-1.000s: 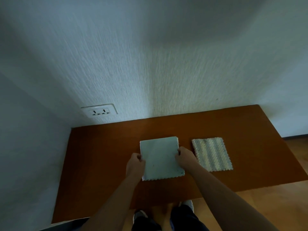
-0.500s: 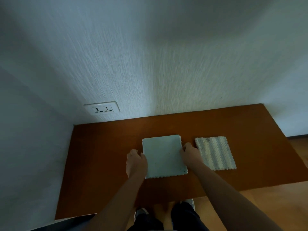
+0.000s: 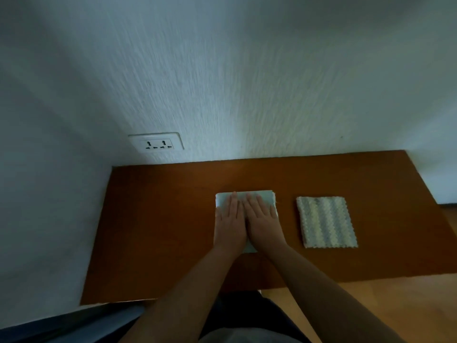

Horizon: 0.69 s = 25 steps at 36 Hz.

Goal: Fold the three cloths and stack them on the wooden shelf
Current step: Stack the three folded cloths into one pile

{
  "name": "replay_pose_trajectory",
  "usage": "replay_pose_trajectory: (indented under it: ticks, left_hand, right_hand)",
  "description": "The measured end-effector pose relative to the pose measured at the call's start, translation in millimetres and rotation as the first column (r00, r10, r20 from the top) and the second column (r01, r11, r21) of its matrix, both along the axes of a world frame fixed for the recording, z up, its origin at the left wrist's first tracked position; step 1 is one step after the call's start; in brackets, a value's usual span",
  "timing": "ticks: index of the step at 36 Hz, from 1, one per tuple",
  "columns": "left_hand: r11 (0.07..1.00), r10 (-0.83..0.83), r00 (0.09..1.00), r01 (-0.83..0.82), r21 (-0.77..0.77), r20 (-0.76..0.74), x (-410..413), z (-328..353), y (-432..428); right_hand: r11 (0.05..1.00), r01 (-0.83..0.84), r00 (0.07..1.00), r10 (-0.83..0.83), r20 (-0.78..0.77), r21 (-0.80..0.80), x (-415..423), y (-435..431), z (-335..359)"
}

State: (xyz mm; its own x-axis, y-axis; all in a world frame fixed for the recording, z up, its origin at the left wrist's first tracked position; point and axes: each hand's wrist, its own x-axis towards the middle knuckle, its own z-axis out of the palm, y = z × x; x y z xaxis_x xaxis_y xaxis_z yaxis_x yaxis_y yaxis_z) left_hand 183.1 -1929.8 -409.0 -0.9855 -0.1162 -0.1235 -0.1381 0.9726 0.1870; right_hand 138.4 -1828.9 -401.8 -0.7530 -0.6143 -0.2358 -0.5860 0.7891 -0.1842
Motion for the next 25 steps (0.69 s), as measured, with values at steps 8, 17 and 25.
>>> replay_pose_trajectory:
  ticks: [8, 17, 25]
  left_hand:
    - [0.995, -0.086, 0.987, 0.091, -0.034, 0.134, -4.8, -18.7, -2.3]
    - [0.996, 0.076, 0.988, -0.081, 0.029, 0.132, 1.7, -24.5, -12.0]
    - [0.99, 0.138, 0.971, -0.143, 0.014, 0.193, 10.6, -24.2, -24.8]
  right_hand:
    - [0.999, -0.019, 1.0, 0.02, -0.016, 0.042, -4.6, 4.1, -23.6]
    - [0.997, 0.08, 0.997, -0.08, -0.007, 0.022, -7.2, 11.1, -32.6]
    - [0.976, 0.212, 0.972, -0.205, 0.116, -0.056, -18.1, 31.4, -34.0]
